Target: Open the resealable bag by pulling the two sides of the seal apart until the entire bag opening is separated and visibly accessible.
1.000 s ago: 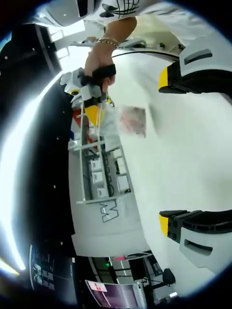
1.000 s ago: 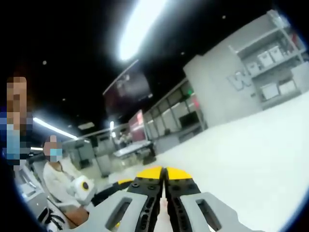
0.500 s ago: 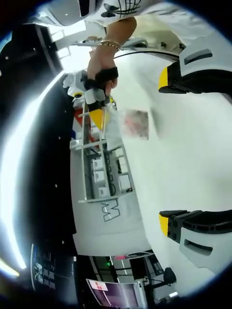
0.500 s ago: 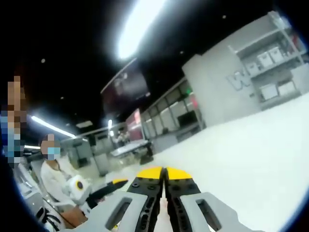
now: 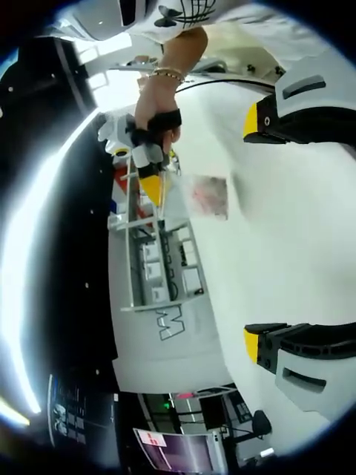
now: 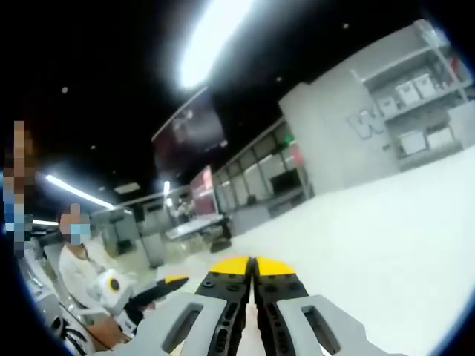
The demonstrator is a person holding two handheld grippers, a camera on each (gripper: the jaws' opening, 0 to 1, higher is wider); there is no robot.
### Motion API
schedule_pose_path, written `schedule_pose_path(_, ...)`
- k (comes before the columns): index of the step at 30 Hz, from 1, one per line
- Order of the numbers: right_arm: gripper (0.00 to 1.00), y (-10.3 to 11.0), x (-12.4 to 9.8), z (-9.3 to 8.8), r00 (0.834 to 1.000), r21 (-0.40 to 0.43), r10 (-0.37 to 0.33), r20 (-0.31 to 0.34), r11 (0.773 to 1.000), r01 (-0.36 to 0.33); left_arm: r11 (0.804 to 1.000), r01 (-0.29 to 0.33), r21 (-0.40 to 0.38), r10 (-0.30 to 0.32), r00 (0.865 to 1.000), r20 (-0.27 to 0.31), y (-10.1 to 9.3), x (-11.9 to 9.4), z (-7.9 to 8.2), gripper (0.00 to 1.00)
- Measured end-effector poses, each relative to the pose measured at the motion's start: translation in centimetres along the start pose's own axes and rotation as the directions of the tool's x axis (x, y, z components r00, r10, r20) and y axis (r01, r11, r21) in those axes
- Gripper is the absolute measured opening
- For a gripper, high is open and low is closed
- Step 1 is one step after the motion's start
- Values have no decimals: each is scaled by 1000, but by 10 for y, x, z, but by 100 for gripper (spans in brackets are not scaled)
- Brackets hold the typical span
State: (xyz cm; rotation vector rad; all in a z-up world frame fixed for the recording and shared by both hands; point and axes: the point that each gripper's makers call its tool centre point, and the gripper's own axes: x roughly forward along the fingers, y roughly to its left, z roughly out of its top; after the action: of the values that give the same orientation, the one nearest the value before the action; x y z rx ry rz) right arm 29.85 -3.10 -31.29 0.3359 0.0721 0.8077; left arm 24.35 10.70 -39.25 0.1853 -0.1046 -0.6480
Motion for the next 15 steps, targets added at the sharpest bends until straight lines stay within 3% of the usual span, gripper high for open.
schedule_pose_path(15,0,-11,8,1,1000,-21,-17,-16,1000,17,1000,4,8,-4,1000,0,-1,1,2,100)
